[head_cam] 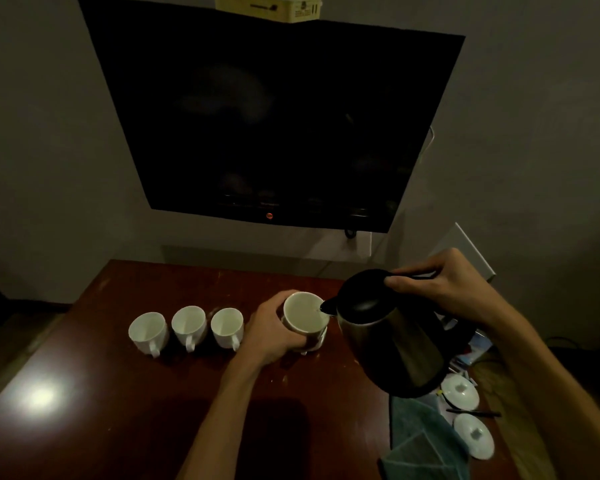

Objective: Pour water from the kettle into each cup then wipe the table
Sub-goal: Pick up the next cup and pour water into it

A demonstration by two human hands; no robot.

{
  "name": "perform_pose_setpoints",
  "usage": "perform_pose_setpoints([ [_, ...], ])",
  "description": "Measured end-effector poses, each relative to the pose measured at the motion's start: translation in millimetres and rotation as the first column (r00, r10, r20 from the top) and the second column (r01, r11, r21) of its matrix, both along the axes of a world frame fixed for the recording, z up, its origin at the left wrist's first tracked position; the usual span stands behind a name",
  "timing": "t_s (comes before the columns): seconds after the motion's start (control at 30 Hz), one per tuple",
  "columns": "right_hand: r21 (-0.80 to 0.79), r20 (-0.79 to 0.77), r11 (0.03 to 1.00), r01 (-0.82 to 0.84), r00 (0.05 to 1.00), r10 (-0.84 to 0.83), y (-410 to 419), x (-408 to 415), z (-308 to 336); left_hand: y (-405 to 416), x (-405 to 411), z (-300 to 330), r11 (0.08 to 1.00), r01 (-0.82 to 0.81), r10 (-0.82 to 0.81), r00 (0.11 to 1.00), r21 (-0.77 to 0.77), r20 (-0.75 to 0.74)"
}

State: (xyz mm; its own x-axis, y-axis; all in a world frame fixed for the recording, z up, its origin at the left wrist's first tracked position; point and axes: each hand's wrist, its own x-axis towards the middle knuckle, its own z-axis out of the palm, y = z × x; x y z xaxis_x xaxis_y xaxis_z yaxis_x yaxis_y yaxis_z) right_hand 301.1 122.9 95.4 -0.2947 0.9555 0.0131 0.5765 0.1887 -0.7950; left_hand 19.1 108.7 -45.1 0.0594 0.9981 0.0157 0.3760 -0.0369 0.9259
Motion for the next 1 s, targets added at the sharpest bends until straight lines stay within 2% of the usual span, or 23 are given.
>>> perform_pose_setpoints([
  [0.37,0.001,0.049,1.0,-0.015,0.999,0.015,8,-6,-4,-3,-1,2,0.999,-0.035,0.035,0.999,-0.008,0.003],
  [1.0,0.007,0.035,0.999,-0.042,0.999,0.041,15,-10,-3,0,-5,-1,0.998,-0.06,0.06,0.998,-0.008,0.015],
])
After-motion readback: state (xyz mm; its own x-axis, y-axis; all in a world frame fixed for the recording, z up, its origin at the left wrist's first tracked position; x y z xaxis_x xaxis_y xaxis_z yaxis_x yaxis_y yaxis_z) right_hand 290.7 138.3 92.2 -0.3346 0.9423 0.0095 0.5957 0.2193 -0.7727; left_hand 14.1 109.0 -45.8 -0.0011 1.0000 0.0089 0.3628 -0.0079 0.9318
